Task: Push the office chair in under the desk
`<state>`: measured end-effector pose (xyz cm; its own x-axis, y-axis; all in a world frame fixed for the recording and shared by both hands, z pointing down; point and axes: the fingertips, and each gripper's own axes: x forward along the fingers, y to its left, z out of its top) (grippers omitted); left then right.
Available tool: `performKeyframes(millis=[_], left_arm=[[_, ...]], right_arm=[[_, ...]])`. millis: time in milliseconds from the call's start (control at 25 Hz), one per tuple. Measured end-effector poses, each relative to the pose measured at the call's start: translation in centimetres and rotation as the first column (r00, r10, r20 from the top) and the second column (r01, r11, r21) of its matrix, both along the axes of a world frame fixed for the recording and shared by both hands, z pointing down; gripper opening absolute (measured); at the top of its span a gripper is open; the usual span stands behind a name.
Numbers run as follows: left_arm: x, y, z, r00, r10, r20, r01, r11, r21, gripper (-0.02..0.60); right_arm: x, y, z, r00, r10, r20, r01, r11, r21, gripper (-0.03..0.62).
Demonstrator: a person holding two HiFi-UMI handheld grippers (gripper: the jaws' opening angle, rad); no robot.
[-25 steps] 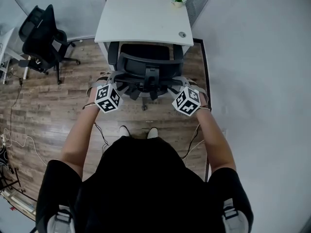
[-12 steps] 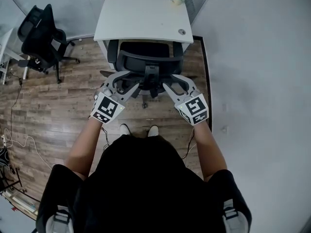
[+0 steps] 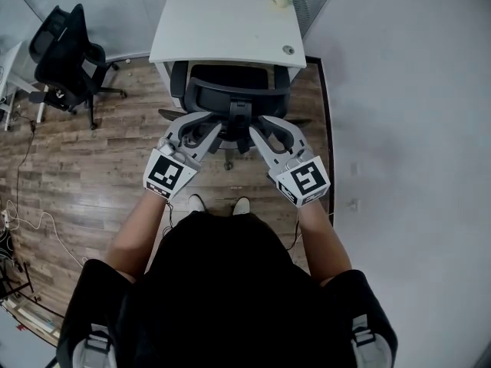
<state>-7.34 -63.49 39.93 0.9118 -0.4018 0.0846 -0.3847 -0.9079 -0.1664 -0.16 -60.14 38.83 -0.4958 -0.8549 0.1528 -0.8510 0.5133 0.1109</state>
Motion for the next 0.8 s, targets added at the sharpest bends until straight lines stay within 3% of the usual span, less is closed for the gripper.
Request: performKeyframes(millis=[360, 800], left_arm=[[-0.7, -0.2, -1.3, 0.997, -0.043, -0.065, 0.044, 0.999, 0.003, 0.003], [-0.3, 0.0, -2.7, 0.994, -0.042, -0.096, 0.043, 0.999, 0.008, -0.005]], right_arm=[[-0.3, -0.1, -1.1, 0.999, 0.007, 0.032, -0.008, 0.999, 0.047, 0.034], [0.0, -0.2, -2.3, 0.998, 0.028, 0.054, -0.033, 0.996, 0.081, 0.006]])
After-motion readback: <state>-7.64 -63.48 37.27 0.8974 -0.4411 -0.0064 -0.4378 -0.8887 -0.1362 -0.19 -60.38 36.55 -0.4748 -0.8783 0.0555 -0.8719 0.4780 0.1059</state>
